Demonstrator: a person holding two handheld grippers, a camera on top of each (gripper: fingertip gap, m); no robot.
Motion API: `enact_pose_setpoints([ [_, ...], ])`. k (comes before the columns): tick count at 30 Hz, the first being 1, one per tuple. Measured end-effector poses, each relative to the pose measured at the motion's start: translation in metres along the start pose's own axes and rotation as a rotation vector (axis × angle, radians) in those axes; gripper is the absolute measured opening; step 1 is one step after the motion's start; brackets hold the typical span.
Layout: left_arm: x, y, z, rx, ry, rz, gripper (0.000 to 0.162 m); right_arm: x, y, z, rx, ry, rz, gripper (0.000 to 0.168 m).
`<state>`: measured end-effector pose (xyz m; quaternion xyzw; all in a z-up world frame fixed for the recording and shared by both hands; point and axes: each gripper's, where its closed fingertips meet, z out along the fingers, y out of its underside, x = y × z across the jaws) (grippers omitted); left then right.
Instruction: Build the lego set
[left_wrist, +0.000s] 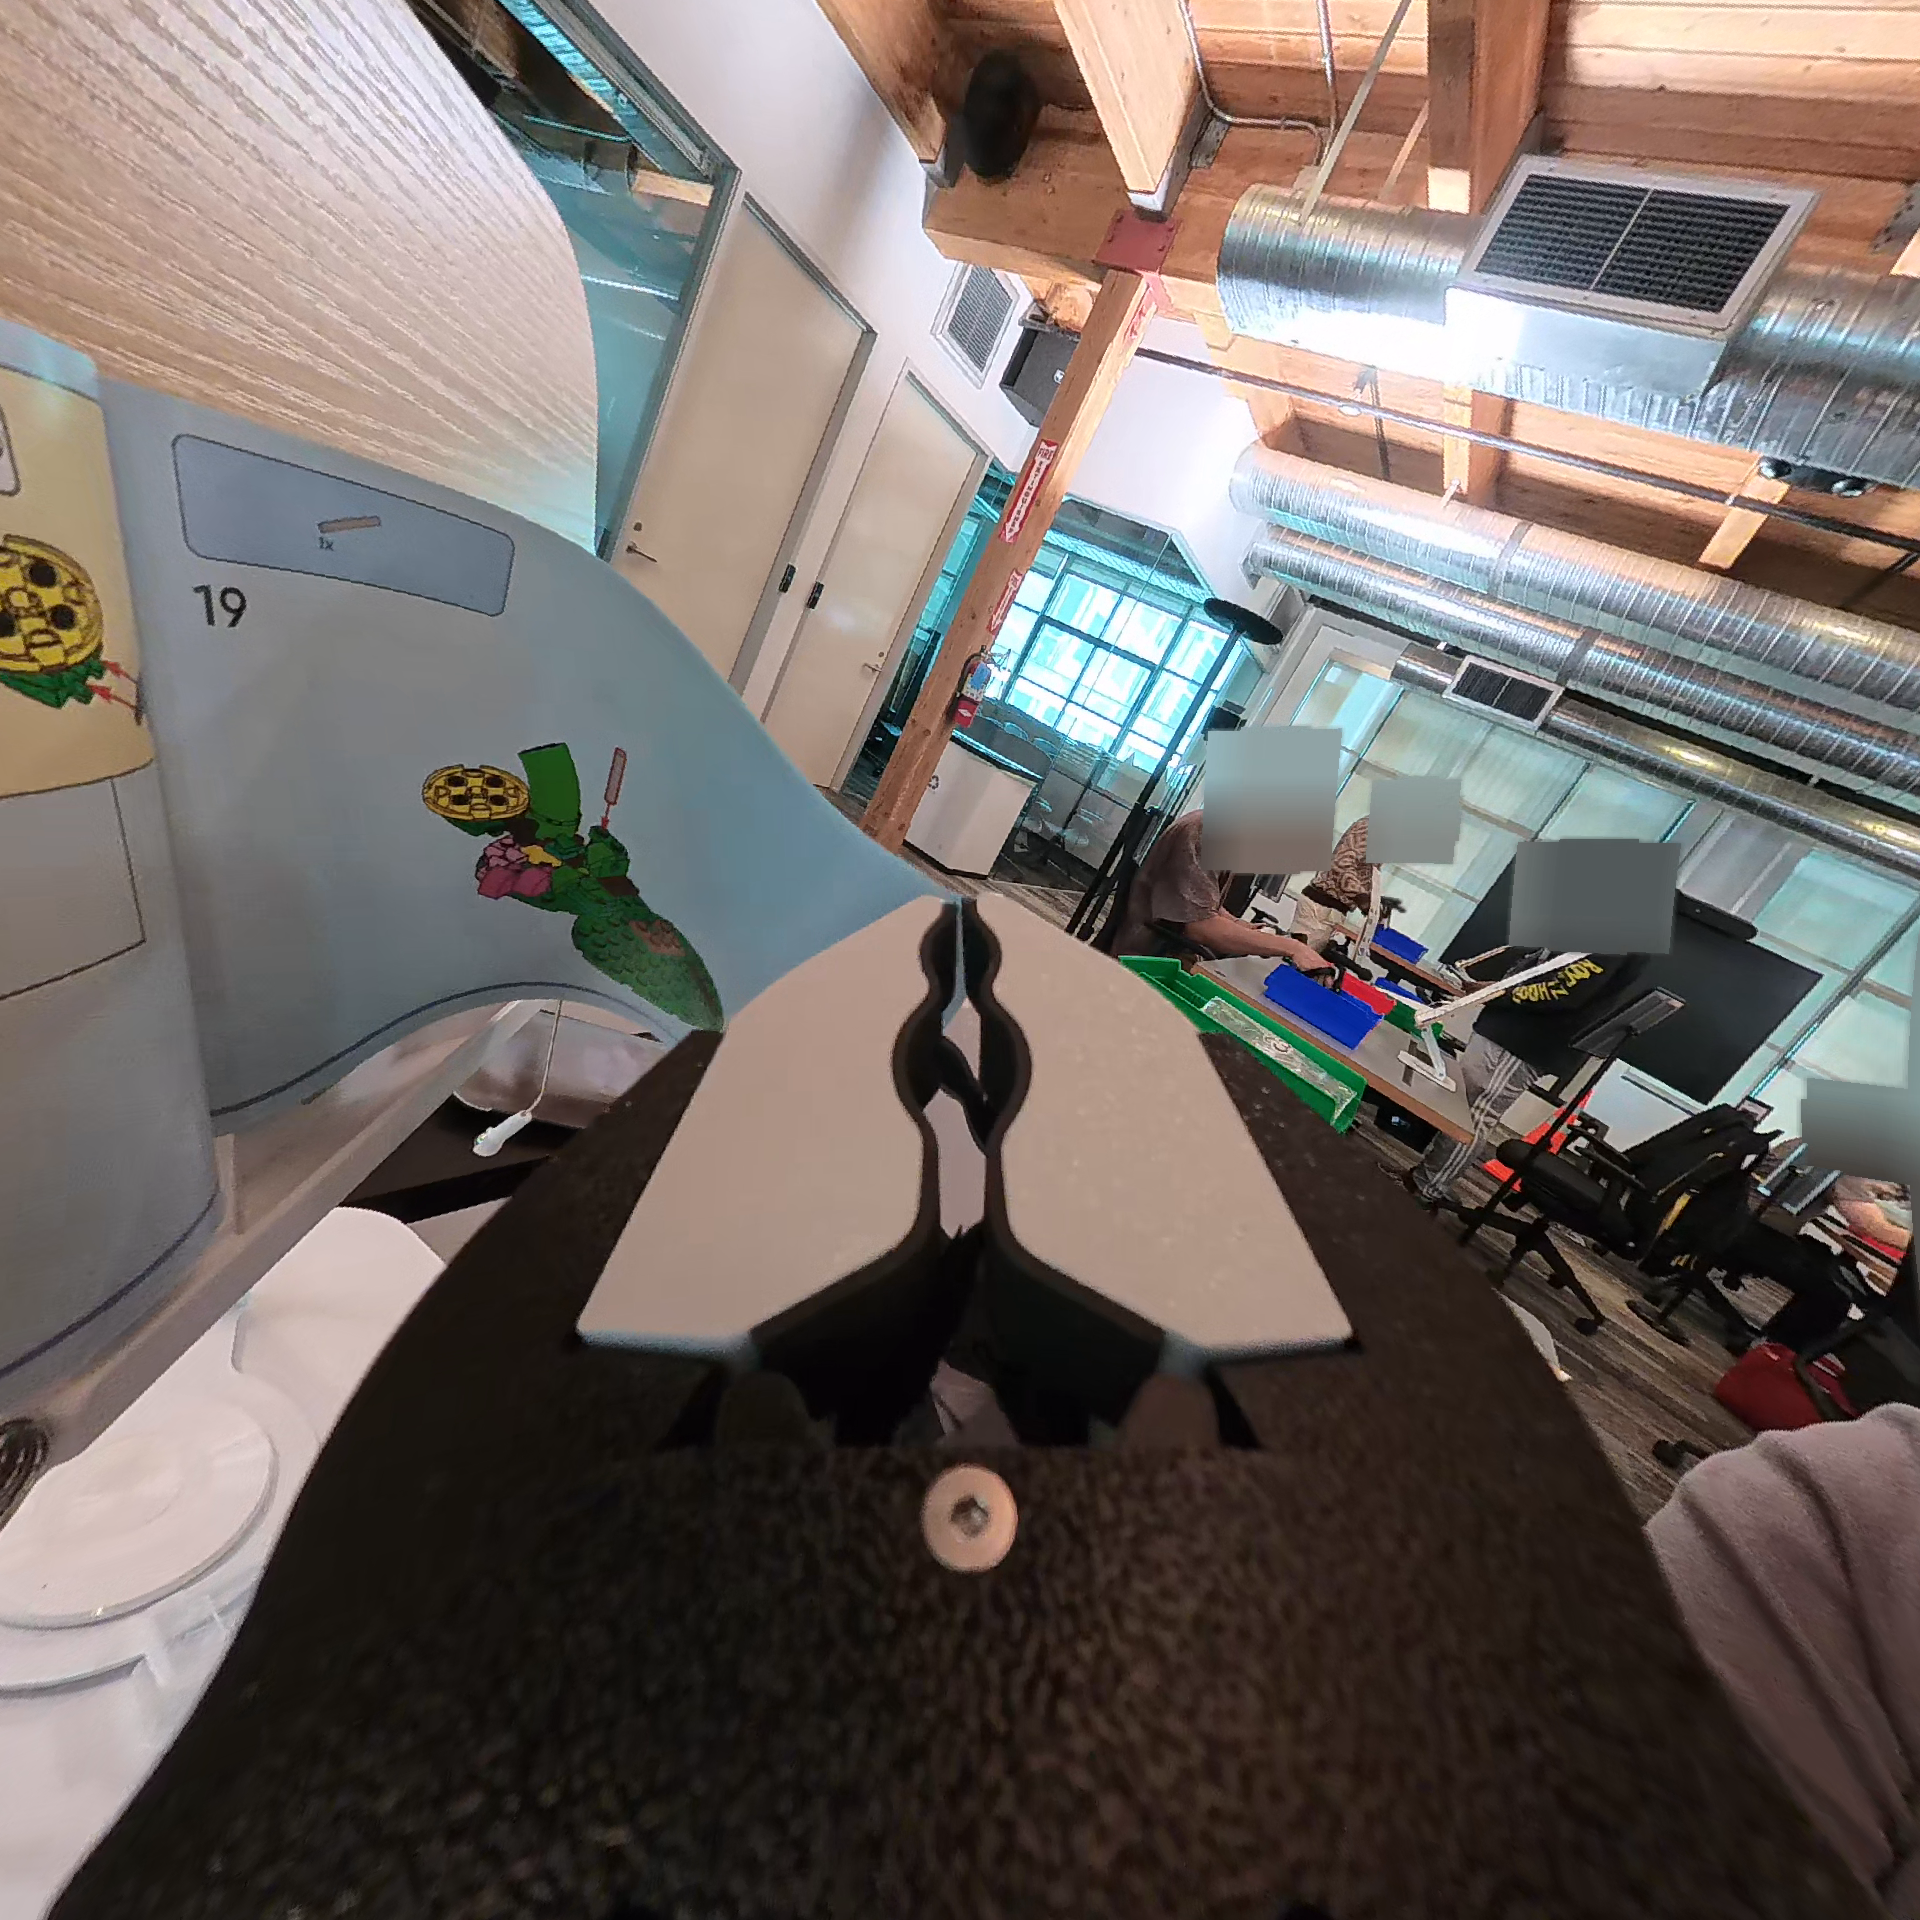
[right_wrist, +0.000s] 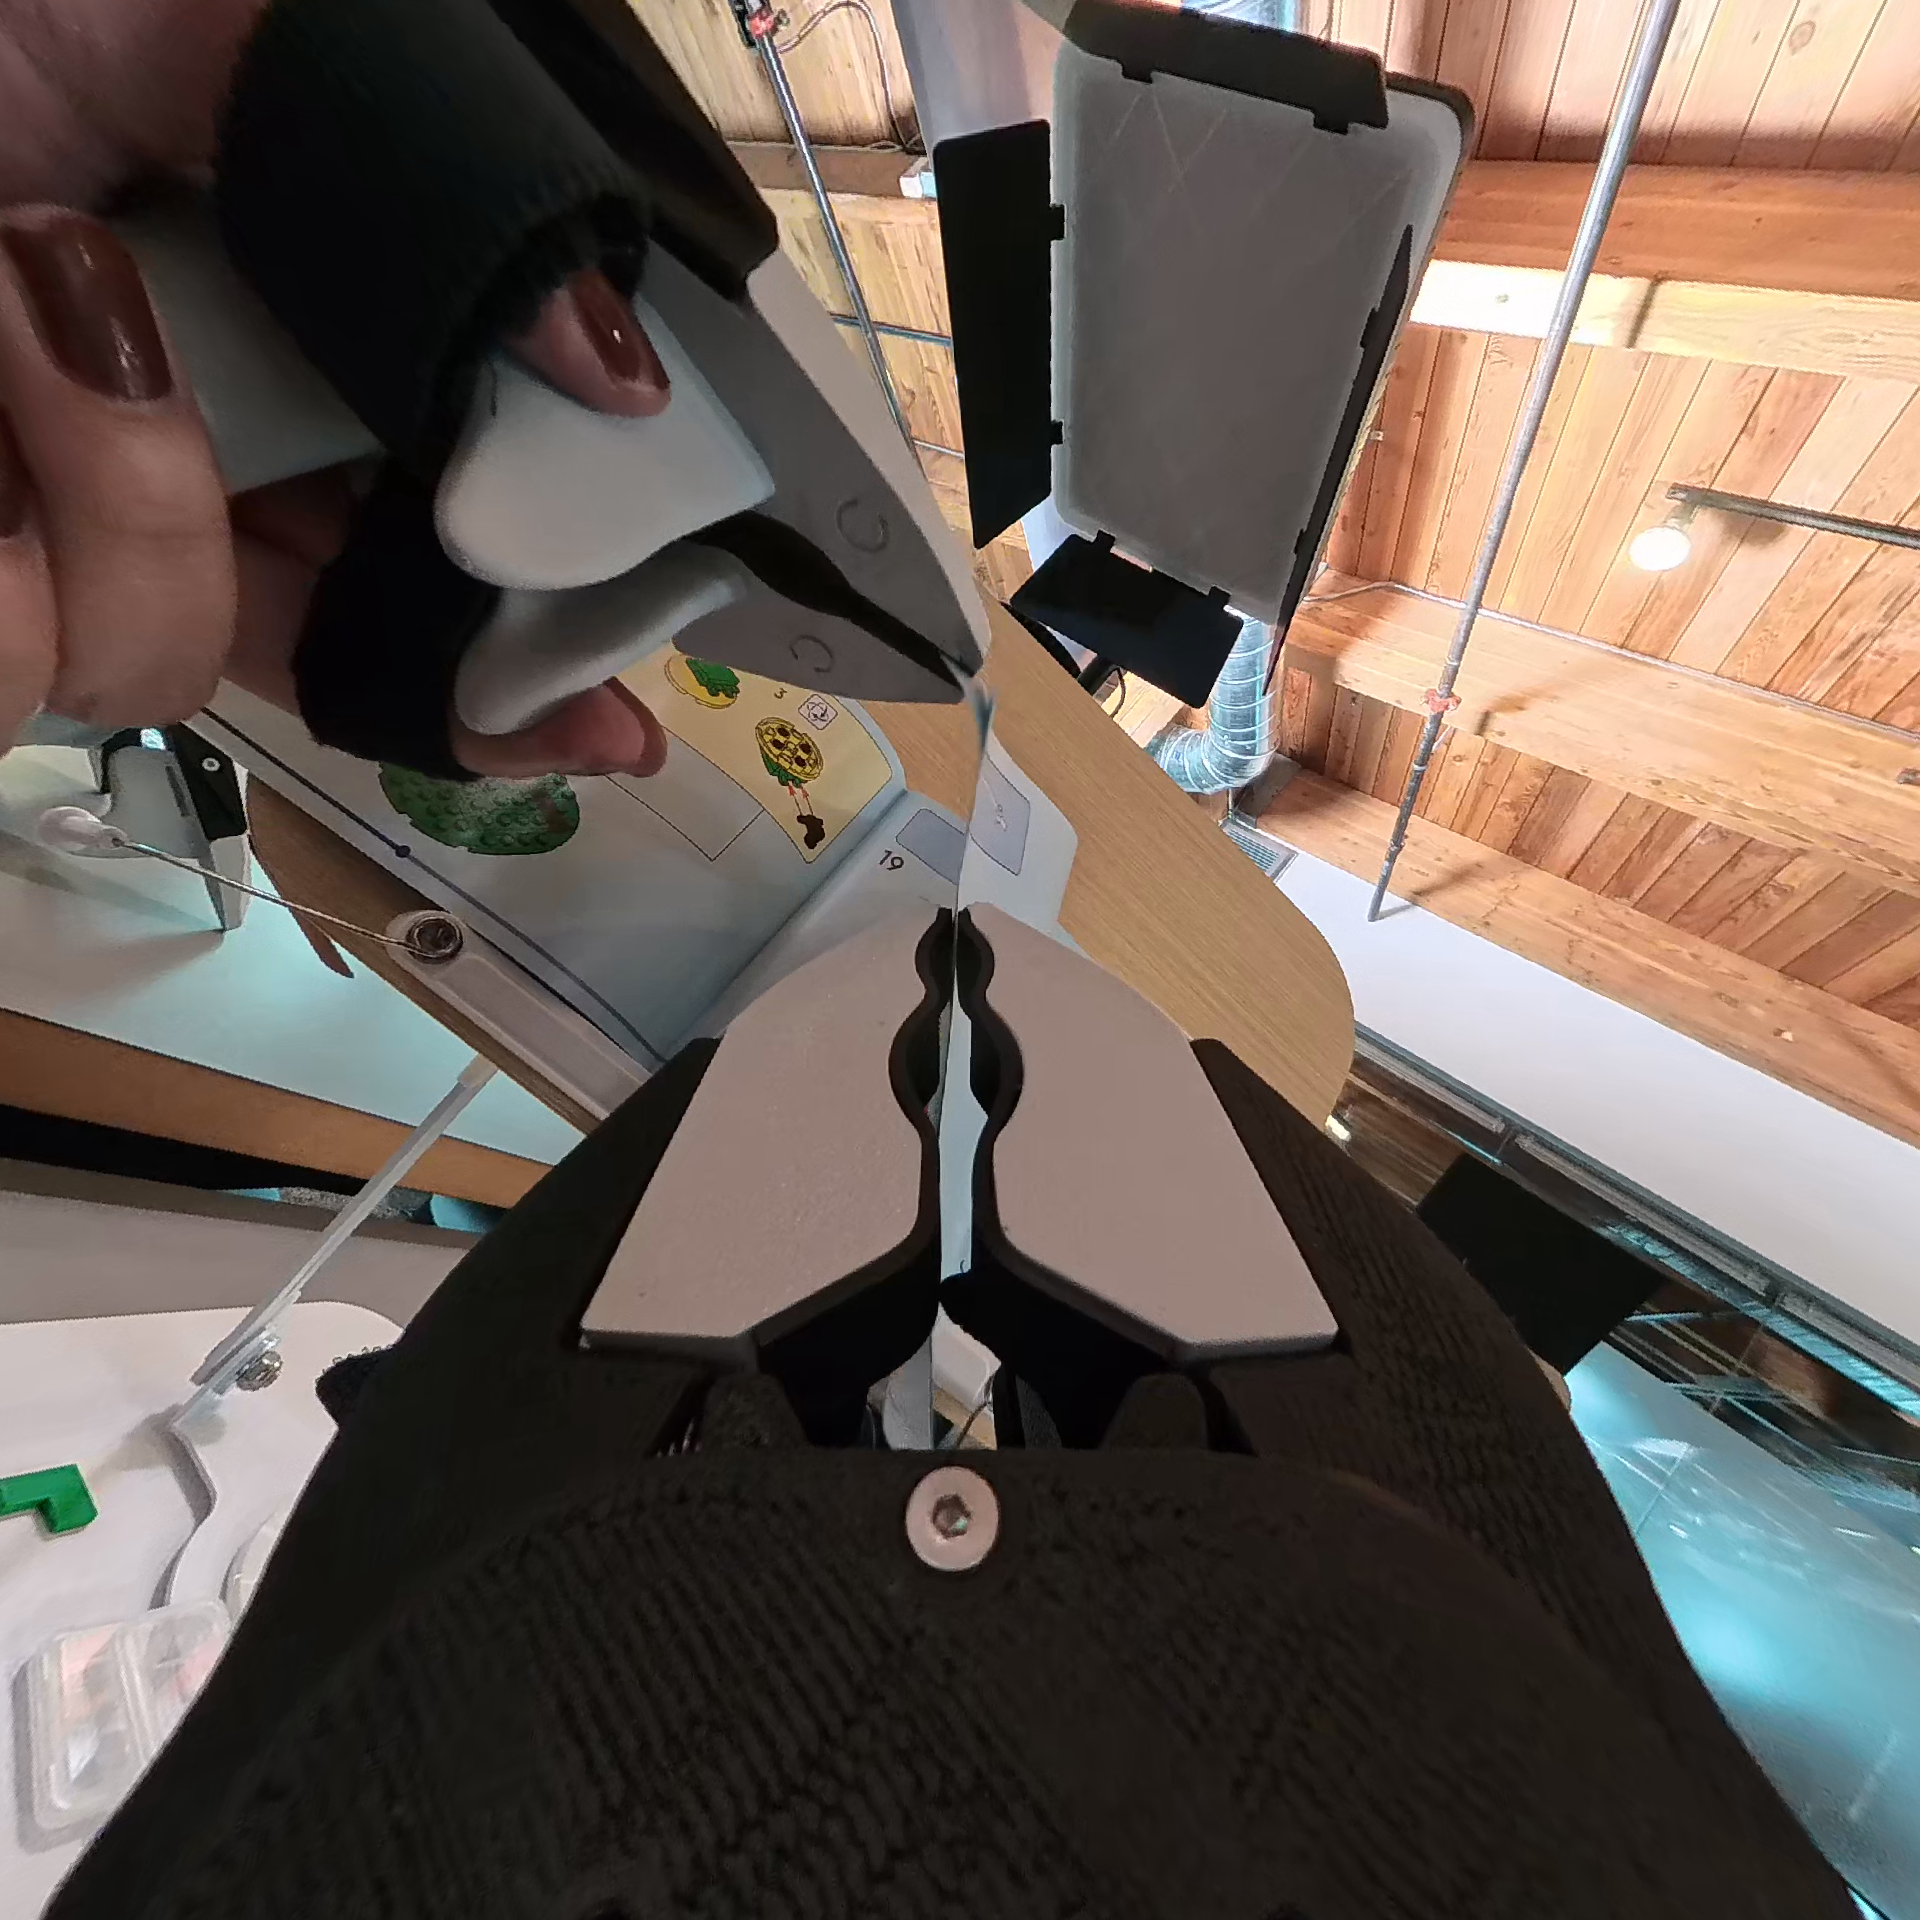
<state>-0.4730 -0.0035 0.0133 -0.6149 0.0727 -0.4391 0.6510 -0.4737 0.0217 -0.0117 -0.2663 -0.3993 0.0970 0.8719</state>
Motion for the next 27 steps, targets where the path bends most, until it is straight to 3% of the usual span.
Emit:
enact_pose_setpoints([
  [11,-0.002,0.001,0.004,-0.007,-0.009,0.046,0.0,0.001,0.0,-0.001,0.001,0.004,0.014,0.0],
  [21,-0.017,0.01,0.037,0.004,-0.051,0.067,0.0,0.018,0.021,-0.003,-0.07,0.087,0.111,0.028],
  [27,-0.02,0.008,0.038,0.025,-0.082,0.09,0.0,0.038,0.022,-0.009,-0.063,0.224,0.112,0.048],
])
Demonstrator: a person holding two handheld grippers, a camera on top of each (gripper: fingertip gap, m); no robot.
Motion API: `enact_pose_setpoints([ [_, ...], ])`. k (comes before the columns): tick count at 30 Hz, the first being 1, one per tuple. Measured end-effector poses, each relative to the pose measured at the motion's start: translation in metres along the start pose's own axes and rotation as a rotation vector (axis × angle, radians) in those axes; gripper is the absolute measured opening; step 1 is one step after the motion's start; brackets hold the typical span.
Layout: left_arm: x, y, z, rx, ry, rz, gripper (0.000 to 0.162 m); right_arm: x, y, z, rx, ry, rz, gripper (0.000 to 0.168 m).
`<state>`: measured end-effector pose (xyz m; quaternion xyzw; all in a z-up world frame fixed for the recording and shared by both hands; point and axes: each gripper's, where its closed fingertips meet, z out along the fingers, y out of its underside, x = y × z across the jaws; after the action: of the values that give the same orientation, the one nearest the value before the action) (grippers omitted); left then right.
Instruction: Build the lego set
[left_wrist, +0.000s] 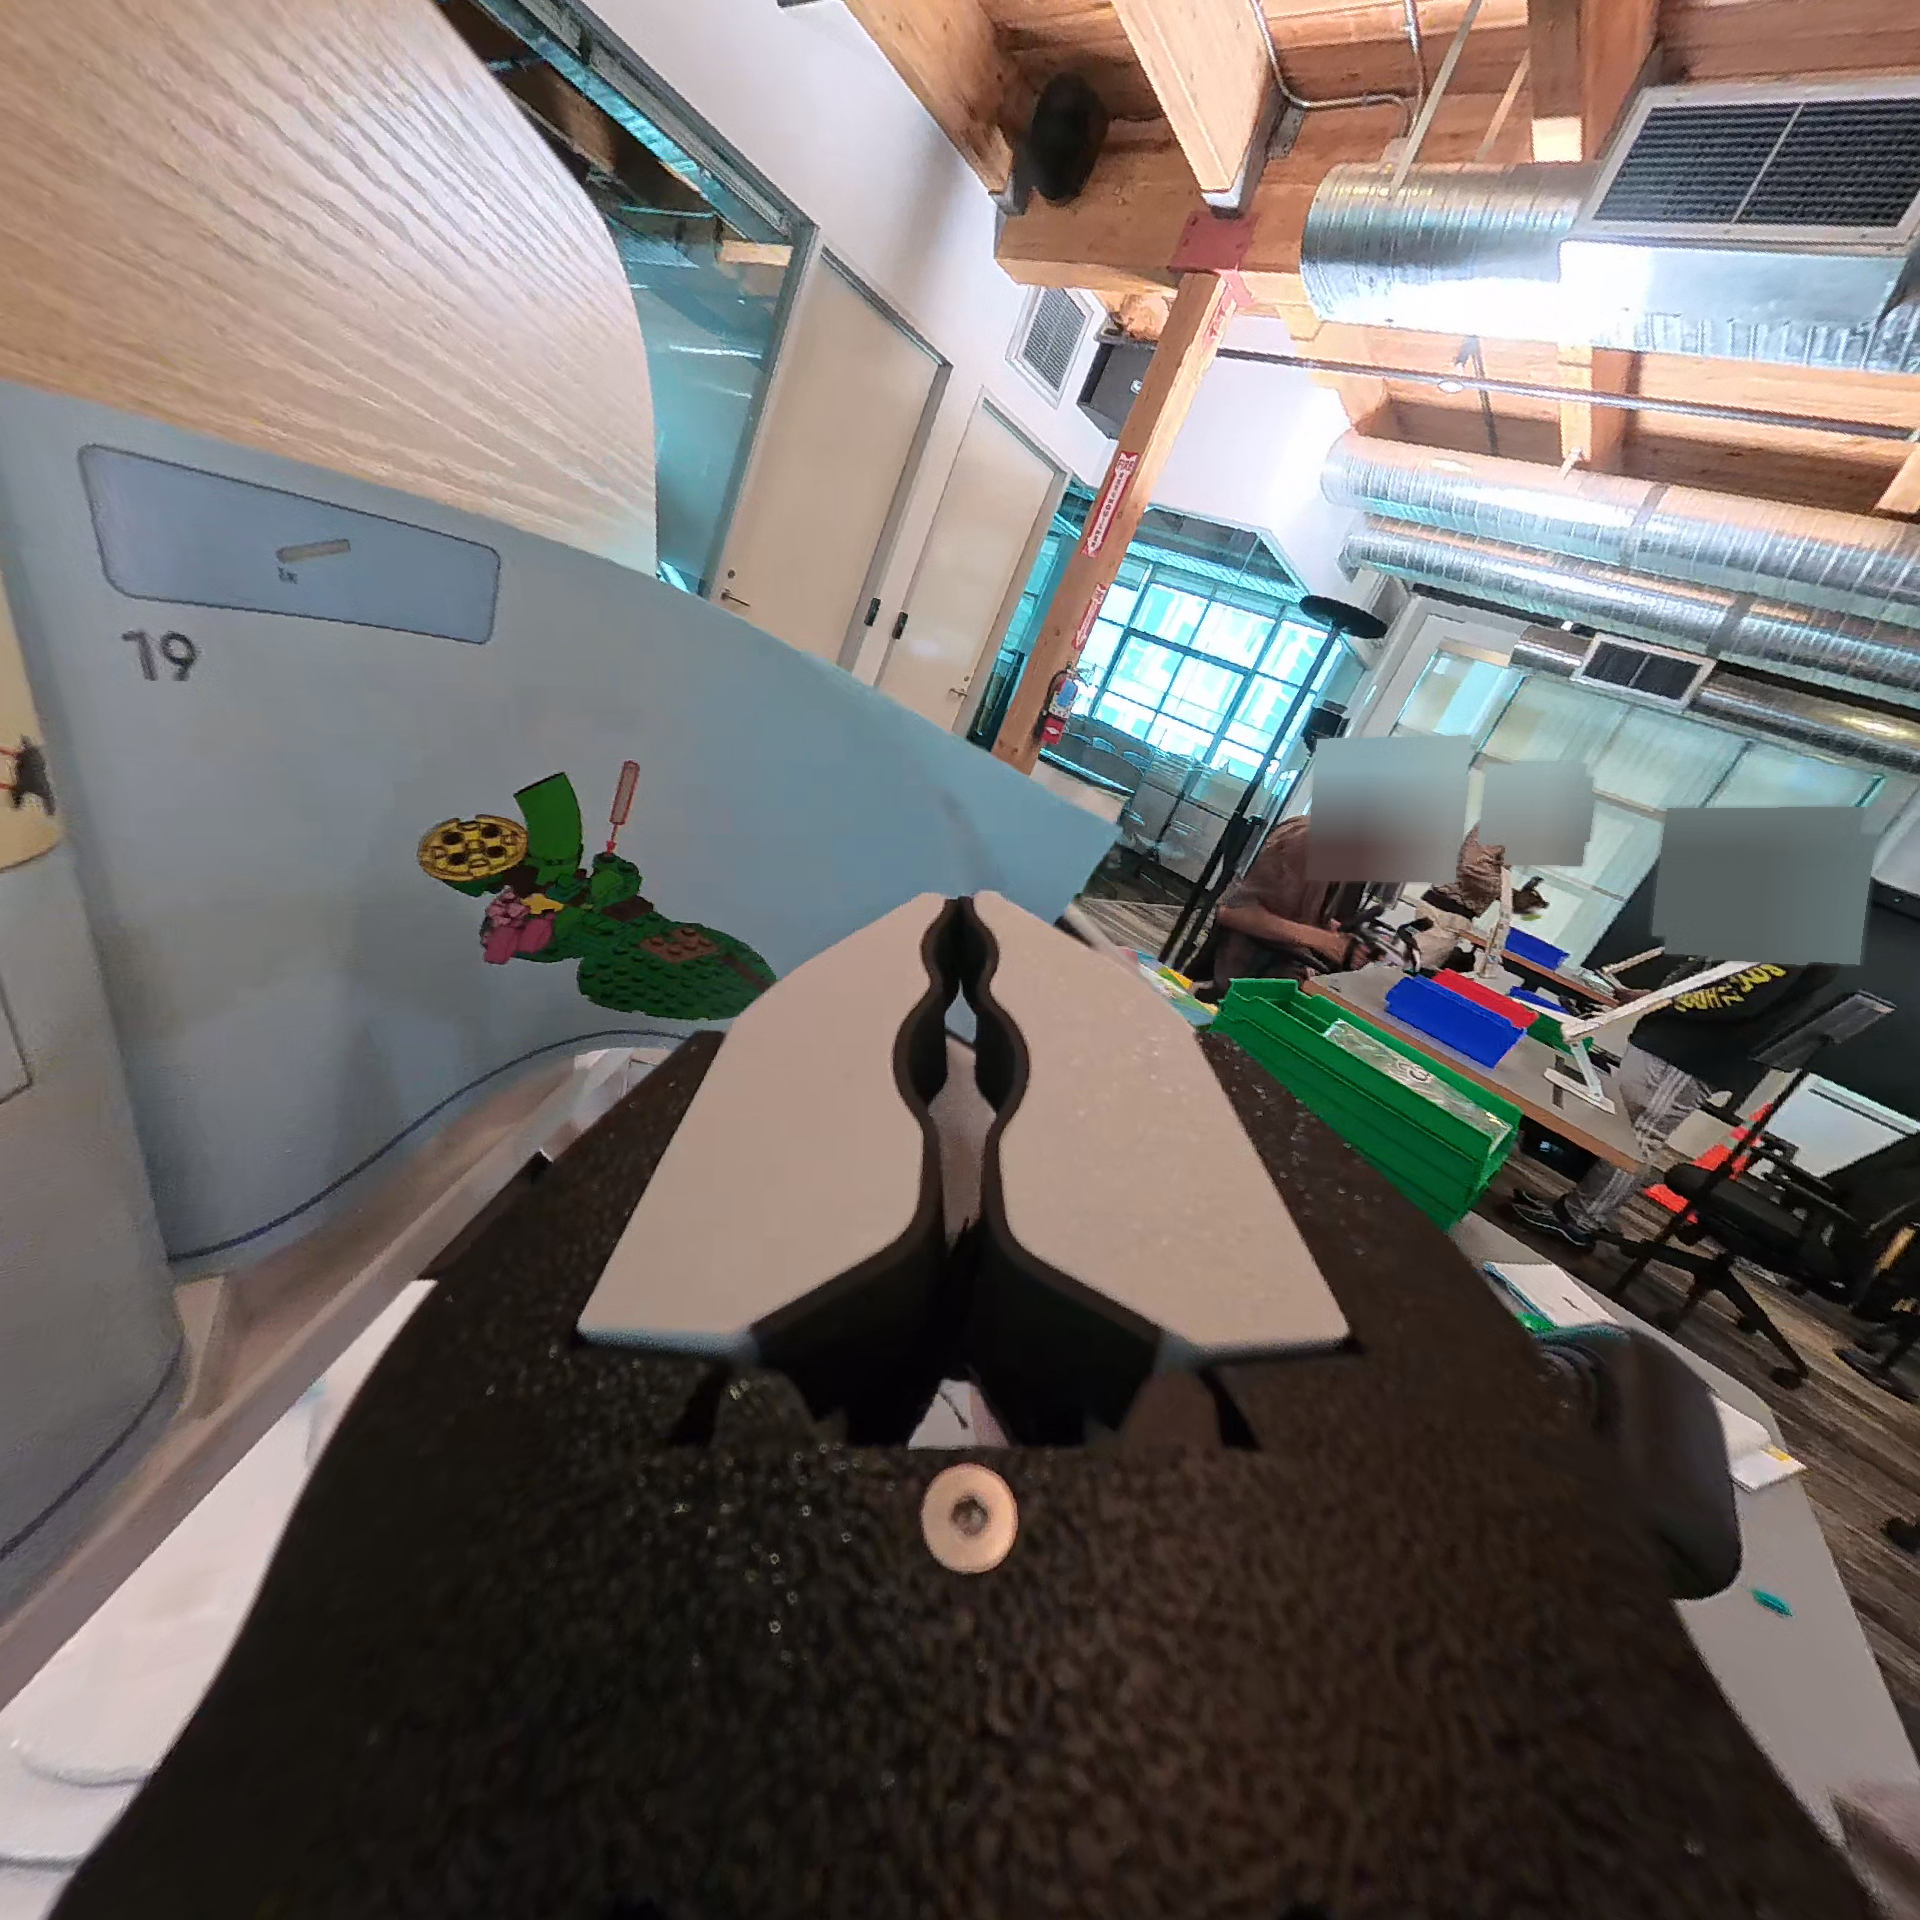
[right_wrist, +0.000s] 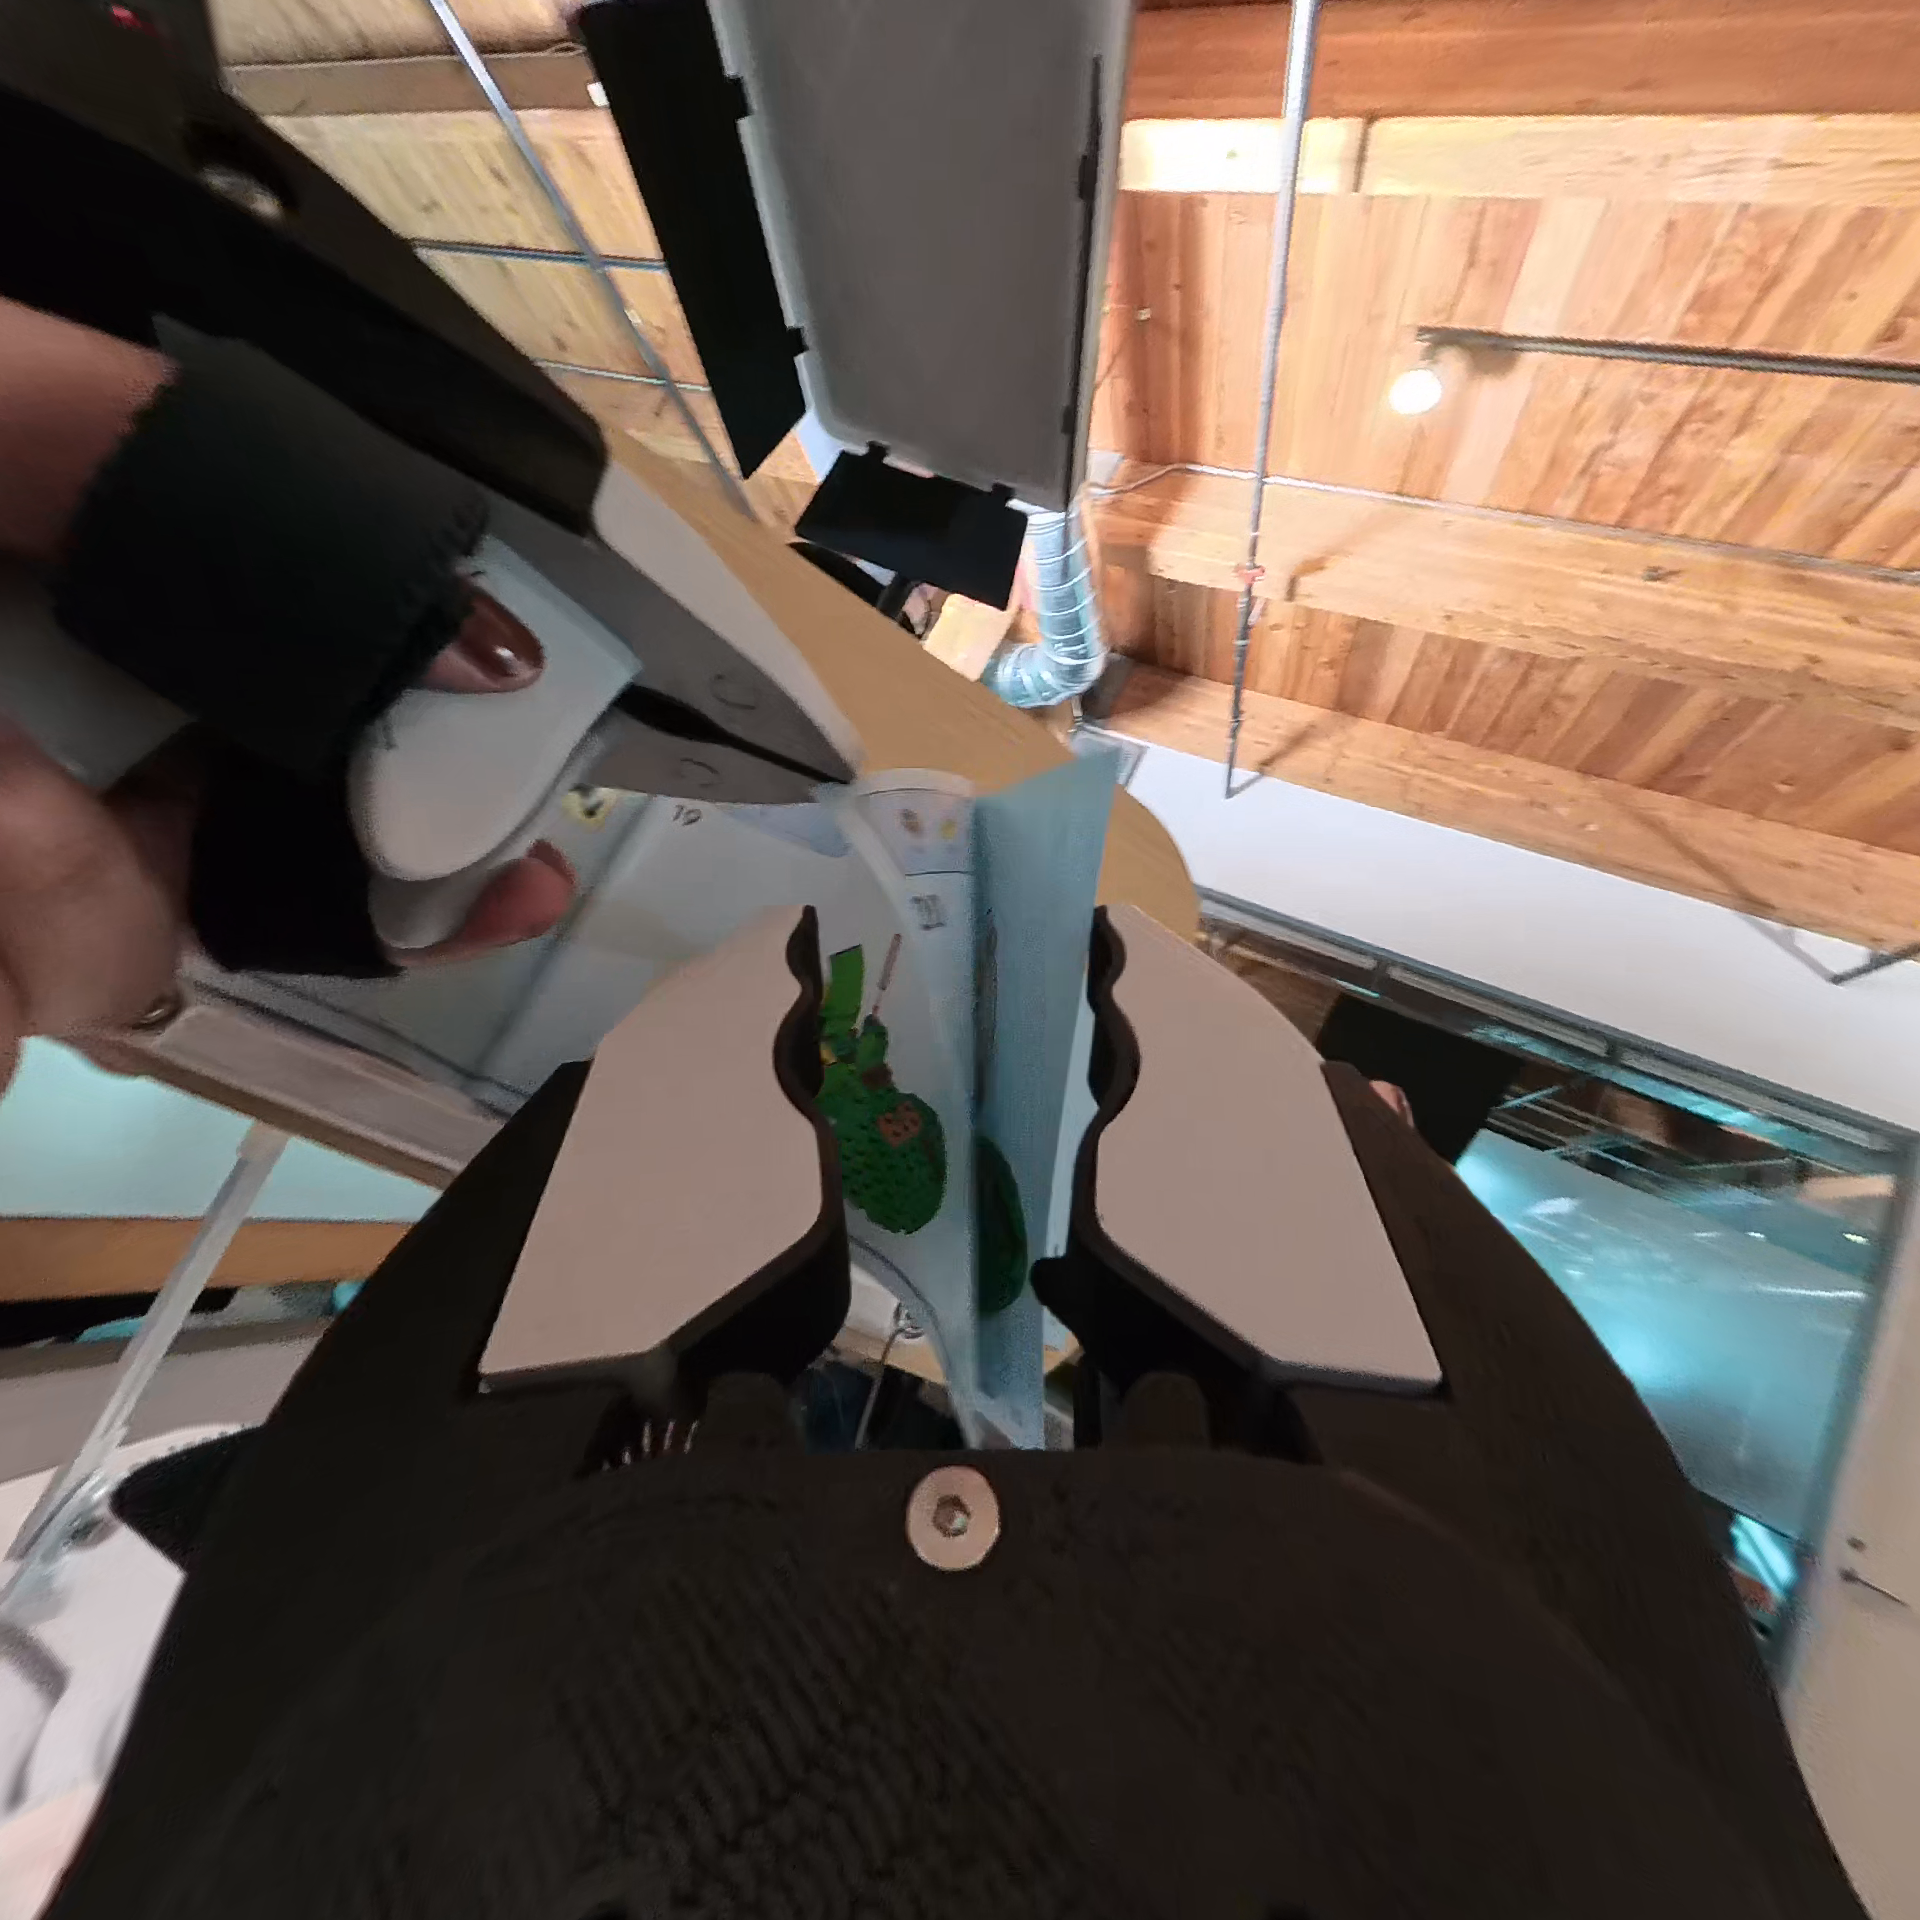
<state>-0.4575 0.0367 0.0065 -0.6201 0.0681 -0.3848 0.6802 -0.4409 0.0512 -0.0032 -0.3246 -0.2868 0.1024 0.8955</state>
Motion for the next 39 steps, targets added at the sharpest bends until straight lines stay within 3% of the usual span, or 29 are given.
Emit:
enact_pose_setpoints([
  [5,-0.008,-0.015,-0.017,0.068,-0.049,-0.007,0.0,0.01,-0.028,-0.015,0.156,0.061,0.05,0.05],
  [9,-0.021,-0.026,-0.037,0.095,-0.157,0.034,0.0,0.014,-0.047,-0.022,0.245,0.065,0.127,0.025],
  [11,-0.024,-0.032,-0.047,0.114,-0.202,0.056,0.0,0.016,-0.038,-0.016,0.181,0.07,0.124,0.006],
  [15,-0.023,-0.04,-0.061,0.136,-0.256,0.088,0.0,0.013,0.012,0.004,-0.115,0.073,0.196,0.0],
  [18,-0.02,-0.041,-0.065,0.121,-0.283,0.112,0.0,-0.004,0.045,0.013,-0.313,-0.028,0.32,0.0],
  [24,-0.019,-0.031,-0.059,0.058,-0.301,0.154,0.0,-0.017,0.063,0.013,-0.421,-0.136,0.453,0.0],
  [25,-0.018,-0.026,-0.052,0.031,-0.272,0.145,0.04,-0.018,0.06,0.013,-0.408,-0.151,0.456,0.0],
  [26,-0.013,-0.016,-0.044,-0.021,-0.222,0.118,0.061,-0.019,0.058,0.013,-0.4,-0.159,0.456,0.0],
  [28,-0.004,0.003,-0.029,-0.124,-0.125,0.068,0.091,-0.022,0.056,0.013,-0.399,-0.176,0.456,0.0],
  [30,-0.001,0.019,-0.018,-0.199,-0.099,0.089,0.101,-0.026,0.054,0.013,-0.393,-0.201,0.449,0.0],
  [33,-0.009,0.033,-0.008,-0.272,-0.145,0.149,0.088,-0.033,0.048,0.013,-0.369,-0.242,0.434,0.0],
  [37,-0.022,0.027,-0.008,-0.236,-0.244,0.155,0.024,-0.038,0.041,0.013,-0.338,-0.276,0.414,0.0],
  [39,-0.028,0.017,-0.018,-0.2,-0.307,0.168,0.005,-0.035,0.037,0.013,-0.318,-0.272,0.427,0.0],
])
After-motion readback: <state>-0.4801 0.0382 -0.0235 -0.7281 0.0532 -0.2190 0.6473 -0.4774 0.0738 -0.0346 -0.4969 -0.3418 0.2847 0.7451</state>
